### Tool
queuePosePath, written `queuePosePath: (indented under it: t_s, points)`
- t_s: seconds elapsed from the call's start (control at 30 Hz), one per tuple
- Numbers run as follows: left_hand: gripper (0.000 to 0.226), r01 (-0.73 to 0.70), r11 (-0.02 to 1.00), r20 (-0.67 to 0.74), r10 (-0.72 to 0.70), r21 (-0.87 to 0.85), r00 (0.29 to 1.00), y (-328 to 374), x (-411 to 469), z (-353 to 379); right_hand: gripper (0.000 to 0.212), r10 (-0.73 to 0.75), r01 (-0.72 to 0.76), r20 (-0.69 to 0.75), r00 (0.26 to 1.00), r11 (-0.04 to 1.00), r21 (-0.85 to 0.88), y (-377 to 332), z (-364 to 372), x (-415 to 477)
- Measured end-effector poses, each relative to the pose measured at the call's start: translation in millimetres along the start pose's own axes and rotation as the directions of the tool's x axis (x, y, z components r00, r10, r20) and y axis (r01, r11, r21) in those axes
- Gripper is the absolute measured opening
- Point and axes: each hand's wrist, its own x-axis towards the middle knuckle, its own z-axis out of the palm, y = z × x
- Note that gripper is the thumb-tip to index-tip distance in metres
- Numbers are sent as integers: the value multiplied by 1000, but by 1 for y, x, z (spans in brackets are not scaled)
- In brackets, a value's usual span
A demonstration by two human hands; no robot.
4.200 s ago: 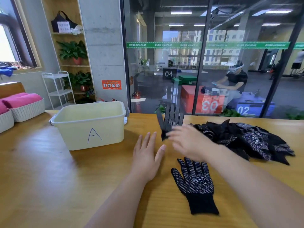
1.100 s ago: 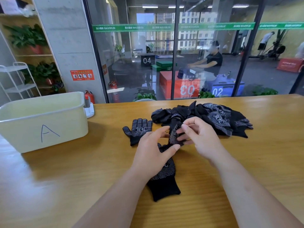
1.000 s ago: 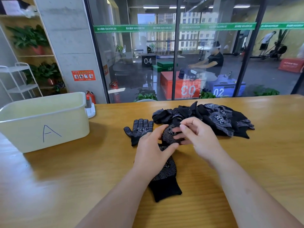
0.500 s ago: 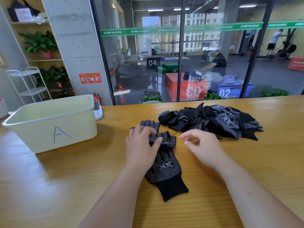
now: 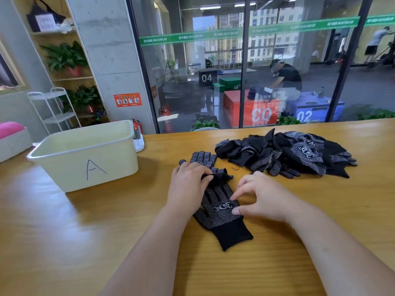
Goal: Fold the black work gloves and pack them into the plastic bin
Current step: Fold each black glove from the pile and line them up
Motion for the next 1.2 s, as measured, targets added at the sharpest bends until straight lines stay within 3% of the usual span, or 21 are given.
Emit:
queuePosePath:
  t_s: [0.23, 0.37, 0.43, 0.5, 0.6, 0.8, 0.97, 1.07, 1.2]
  points:
    - [20, -47, 997, -26, 49, 64, 998, -19, -15, -43, 57, 120, -123, -38, 992, 989, -81, 8, -8, -5]
    - [34, -83, 996, 197, 73, 41, 978, -32, -43, -62, 50, 191, -211, -114, 975, 957, -198, 5, -12, -7]
    - [42, -77, 997, 321, 69, 14, 945, -35, -58, -66, 50, 158, -189, -137, 978, 949, -253, 1, -10, -6]
    - [41, -105, 994, 371, 96, 4, 924, -38, -72, -69, 36, 93, -130, -155, 984, 960, -248, -7, -6, -6]
    - [40, -81, 994, 382, 46, 75, 923, -40, -82, -74, 19, 7, -43, -145, 989, 968, -249, -23, 6, -10]
    - [53, 11, 999, 349, -24, 41, 937, -43, -93, -81, 32, 89, -141, -190, 978, 949, -281, -52, 31, -29]
    - [43, 67, 996, 277, -80, 54, 958, -42, -93, -83, 43, 164, -254, -272, 948, 905, -342, -58, 35, -40]
    - [35, 48, 999, 267, -45, -3, 963, -39, -95, -80, 51, 152, -202, -206, 967, 947, -249, -58, 33, -42]
    - [65, 12, 1000, 507, -3, -14, 862, -35, -96, -76, 62, 95, -88, 35, 995, 981, -170, -66, 36, -41]
